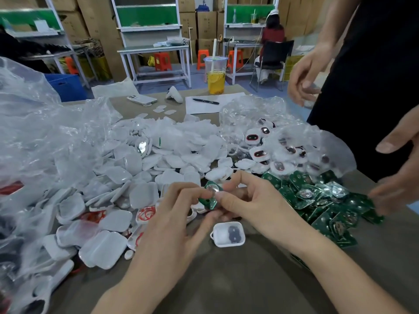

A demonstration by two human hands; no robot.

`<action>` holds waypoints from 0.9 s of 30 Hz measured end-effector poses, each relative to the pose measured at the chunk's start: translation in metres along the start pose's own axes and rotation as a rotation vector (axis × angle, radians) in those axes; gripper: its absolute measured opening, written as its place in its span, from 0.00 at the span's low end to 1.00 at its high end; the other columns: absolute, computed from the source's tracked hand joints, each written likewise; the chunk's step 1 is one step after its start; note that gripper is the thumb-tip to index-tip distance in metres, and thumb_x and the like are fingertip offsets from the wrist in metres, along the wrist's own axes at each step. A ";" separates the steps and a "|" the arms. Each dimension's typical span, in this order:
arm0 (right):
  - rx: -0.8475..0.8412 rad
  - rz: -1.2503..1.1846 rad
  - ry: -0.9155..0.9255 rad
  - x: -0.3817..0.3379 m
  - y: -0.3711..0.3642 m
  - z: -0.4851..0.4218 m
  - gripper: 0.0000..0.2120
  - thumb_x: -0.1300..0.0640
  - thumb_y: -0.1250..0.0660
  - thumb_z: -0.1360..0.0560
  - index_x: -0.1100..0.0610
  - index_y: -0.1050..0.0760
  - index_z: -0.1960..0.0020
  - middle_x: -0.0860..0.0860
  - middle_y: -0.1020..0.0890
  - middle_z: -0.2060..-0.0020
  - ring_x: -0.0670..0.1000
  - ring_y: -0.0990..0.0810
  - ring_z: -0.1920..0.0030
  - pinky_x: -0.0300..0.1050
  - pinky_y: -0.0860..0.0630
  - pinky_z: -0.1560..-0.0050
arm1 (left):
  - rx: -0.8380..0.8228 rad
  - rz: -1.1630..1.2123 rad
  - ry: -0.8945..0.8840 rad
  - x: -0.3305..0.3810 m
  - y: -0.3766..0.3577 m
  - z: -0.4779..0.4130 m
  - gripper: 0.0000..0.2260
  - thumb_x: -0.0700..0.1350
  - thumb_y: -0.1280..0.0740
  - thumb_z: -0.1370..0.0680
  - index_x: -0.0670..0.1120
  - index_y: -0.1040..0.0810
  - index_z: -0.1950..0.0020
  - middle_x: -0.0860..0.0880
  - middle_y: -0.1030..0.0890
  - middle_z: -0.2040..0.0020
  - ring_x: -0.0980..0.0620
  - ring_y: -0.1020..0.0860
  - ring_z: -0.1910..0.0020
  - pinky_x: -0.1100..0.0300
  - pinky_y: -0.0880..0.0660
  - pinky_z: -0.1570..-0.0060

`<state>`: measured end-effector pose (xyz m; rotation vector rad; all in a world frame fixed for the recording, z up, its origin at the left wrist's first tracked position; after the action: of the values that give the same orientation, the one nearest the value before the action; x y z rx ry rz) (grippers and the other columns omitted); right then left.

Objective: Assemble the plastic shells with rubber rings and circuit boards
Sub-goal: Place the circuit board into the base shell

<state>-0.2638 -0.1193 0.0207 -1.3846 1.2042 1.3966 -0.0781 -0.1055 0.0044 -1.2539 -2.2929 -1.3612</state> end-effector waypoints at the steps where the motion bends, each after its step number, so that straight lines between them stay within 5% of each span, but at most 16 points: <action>1: -0.018 -0.010 0.004 0.000 0.000 0.000 0.06 0.47 0.27 0.26 0.44 0.23 0.57 0.54 0.13 0.59 0.53 0.13 0.58 0.41 0.20 0.60 | 0.007 -0.005 -0.011 0.000 0.000 0.000 0.10 0.57 0.31 0.22 0.63 0.28 0.43 0.63 0.27 0.44 0.69 0.26 0.47 0.80 0.36 0.49; 5: -0.033 0.059 0.067 -0.002 0.007 0.003 0.07 0.42 0.30 0.27 0.44 0.22 0.52 0.52 0.13 0.57 0.54 0.14 0.55 0.51 0.18 0.47 | 0.008 0.003 -0.021 0.000 0.001 -0.001 0.08 0.56 0.36 0.21 0.61 0.27 0.43 0.63 0.26 0.45 0.68 0.25 0.46 0.79 0.35 0.47; 11: 0.104 0.479 0.175 -0.008 0.030 0.021 0.06 0.41 0.39 0.21 0.37 0.26 0.46 0.37 0.16 0.53 0.42 0.16 0.56 0.40 0.20 0.55 | -0.233 0.108 -0.041 -0.007 0.007 0.003 0.07 0.55 0.35 0.21 0.63 0.22 0.44 0.61 0.23 0.41 0.60 0.23 0.39 0.73 0.32 0.44; 15: -0.009 0.796 0.113 -0.006 0.039 0.031 0.13 0.34 0.39 0.25 0.31 0.31 0.41 0.26 0.24 0.47 0.32 0.24 0.49 0.24 0.30 0.53 | -0.390 0.057 -0.079 -0.008 0.005 0.006 0.08 0.54 0.33 0.21 0.64 0.21 0.44 0.64 0.25 0.40 0.60 0.24 0.39 0.70 0.31 0.44; 20: -0.258 1.121 0.046 0.002 0.037 0.031 0.33 0.31 0.35 0.28 0.35 0.41 0.27 0.31 0.30 0.40 0.31 0.39 0.40 0.28 0.39 0.42 | -0.426 0.018 -0.106 -0.006 0.002 0.005 0.08 0.56 0.34 0.21 0.63 0.21 0.43 0.67 0.26 0.40 0.59 0.26 0.38 0.65 0.31 0.41; 27: -0.266 1.175 0.104 0.002 0.033 0.029 0.35 0.30 0.38 0.27 0.37 0.42 0.24 0.31 0.32 0.40 0.34 0.41 0.40 0.35 0.37 0.39 | -0.438 0.021 -0.124 -0.008 0.000 0.006 0.09 0.59 0.36 0.21 0.64 0.22 0.43 0.66 0.25 0.41 0.57 0.26 0.39 0.62 0.31 0.41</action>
<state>-0.3022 -0.0986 0.0200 -0.8706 2.1180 2.3341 -0.0721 -0.1054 -0.0030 -1.5153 -2.1151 -1.8987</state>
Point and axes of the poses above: each hand's wrist, its own z-axis away from the middle knuckle, its own y-axis out of the back of the hand, x = y × z, the point moved 1 cm from there along -z, towards the middle knuckle
